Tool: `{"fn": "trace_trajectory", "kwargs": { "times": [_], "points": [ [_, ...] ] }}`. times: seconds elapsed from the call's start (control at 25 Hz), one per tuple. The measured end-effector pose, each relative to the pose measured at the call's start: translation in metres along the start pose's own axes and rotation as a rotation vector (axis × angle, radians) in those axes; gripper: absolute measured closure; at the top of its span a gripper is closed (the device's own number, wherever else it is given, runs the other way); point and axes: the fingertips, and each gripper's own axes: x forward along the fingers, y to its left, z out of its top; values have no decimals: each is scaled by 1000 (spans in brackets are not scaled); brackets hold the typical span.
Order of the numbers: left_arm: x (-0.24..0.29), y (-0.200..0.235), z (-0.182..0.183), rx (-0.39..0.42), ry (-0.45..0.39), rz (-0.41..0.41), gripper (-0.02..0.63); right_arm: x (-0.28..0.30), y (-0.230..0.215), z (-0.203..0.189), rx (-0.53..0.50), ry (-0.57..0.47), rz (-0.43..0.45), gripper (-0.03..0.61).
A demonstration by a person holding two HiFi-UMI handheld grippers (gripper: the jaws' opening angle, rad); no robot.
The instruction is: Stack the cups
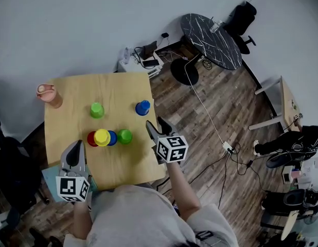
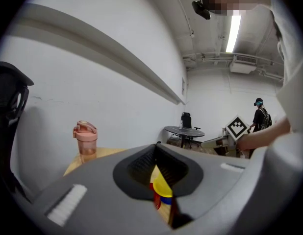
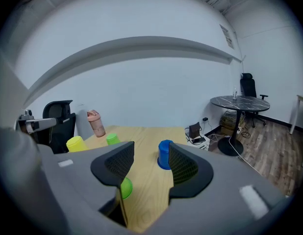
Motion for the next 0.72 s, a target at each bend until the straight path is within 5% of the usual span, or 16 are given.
{"fn": "trace_trajectory", "kwargs": {
  "times": [0.72],
  "points": [
    [-25,9,-27,-26,94,198,557,106,-47,-55,-78,220,17,356]
  ]
}}
